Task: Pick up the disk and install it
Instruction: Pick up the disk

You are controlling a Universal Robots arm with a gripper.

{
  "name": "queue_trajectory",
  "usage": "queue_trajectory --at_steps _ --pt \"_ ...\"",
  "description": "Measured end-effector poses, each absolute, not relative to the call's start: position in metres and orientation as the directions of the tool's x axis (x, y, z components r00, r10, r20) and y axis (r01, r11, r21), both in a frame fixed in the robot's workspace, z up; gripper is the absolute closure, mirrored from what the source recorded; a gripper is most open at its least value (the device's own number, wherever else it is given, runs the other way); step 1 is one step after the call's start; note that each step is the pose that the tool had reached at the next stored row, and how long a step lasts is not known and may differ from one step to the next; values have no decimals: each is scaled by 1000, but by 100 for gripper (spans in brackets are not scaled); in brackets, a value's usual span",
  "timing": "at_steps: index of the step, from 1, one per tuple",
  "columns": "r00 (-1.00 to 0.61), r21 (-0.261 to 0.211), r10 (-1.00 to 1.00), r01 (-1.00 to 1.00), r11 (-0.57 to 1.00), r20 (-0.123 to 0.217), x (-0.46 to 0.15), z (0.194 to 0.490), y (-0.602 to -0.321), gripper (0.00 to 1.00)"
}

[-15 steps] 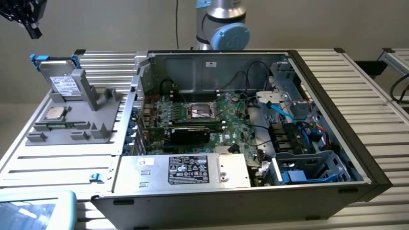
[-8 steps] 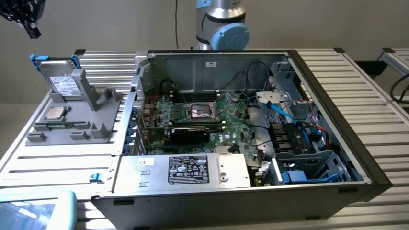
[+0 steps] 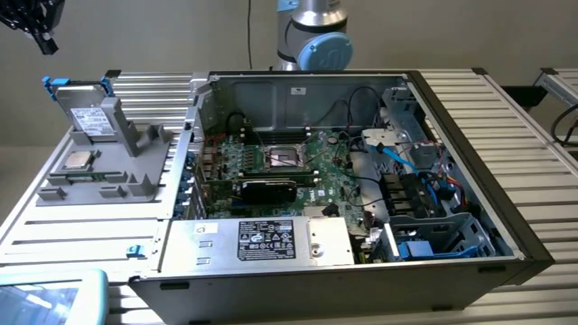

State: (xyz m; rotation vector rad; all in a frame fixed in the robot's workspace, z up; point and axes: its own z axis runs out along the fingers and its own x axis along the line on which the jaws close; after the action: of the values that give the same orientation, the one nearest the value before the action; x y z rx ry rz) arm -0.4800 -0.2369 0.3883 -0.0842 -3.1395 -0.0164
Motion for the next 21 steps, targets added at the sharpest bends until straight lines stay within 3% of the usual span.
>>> queue_trajectory --at_steps 21 --pt "-958 17 -288 -288 958 0 -480 388 -237 89"
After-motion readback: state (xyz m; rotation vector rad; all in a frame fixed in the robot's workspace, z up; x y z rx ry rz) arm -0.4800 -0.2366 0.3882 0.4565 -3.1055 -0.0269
